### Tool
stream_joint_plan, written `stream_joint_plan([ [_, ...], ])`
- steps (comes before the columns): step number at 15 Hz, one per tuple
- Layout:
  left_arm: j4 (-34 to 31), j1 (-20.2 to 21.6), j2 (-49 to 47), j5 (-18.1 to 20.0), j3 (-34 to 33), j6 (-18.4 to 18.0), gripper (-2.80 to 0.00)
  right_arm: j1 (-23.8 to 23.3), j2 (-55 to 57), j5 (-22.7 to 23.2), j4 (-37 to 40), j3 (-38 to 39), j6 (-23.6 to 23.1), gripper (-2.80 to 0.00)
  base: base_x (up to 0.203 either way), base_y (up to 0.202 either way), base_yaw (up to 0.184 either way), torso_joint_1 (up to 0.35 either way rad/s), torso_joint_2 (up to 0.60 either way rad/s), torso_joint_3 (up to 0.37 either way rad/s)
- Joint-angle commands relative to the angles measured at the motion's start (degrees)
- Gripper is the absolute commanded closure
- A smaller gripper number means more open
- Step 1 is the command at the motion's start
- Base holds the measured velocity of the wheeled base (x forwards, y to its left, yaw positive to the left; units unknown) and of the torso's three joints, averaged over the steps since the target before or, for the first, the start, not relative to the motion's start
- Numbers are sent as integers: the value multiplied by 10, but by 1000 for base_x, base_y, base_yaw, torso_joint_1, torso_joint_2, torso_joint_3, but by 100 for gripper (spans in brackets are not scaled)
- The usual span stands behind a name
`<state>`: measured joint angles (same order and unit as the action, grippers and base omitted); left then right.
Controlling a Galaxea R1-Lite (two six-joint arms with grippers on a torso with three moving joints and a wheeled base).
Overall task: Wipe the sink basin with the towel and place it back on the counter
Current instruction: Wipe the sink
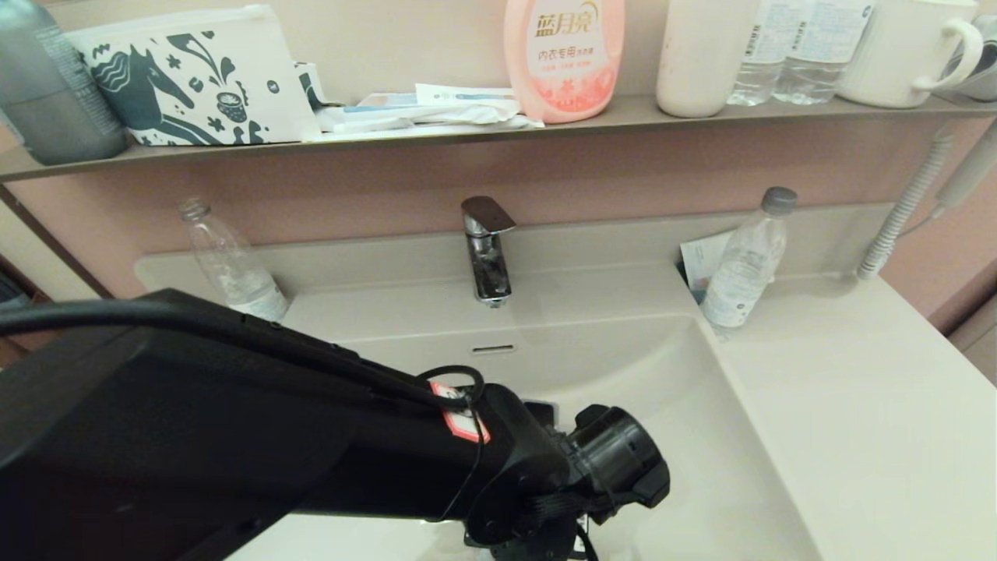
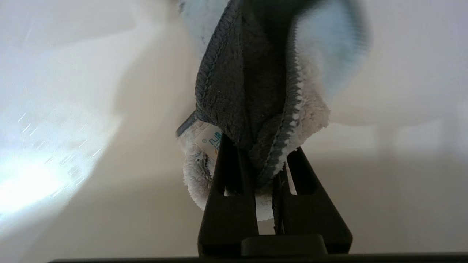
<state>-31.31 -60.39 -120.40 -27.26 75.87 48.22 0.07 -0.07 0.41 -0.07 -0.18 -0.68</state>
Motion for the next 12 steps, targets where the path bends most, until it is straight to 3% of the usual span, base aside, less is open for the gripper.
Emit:
stream_joint_plan([
  [1,2,13,26,6,-72,3,0,0,1,0,0,0,0,0,0,0,0,0,0,0],
  [3,17,44,65,24,-144,-19,0,0,1,0,0,0,0,0,0,0,0,0,0,0],
  [5,50,93,108,33,-211,-77,0,0,1,0,0,0,0,0,0,0,0,0,0,0],
  [8,109,189,147,37,-280,-214,0,0,1,0,0,0,0,0,0,0,0,0,0,0],
  [12,208,322,157,38,-314,-375,0,0,1,0,0,0,0,0,0,0,0,0,0,0],
])
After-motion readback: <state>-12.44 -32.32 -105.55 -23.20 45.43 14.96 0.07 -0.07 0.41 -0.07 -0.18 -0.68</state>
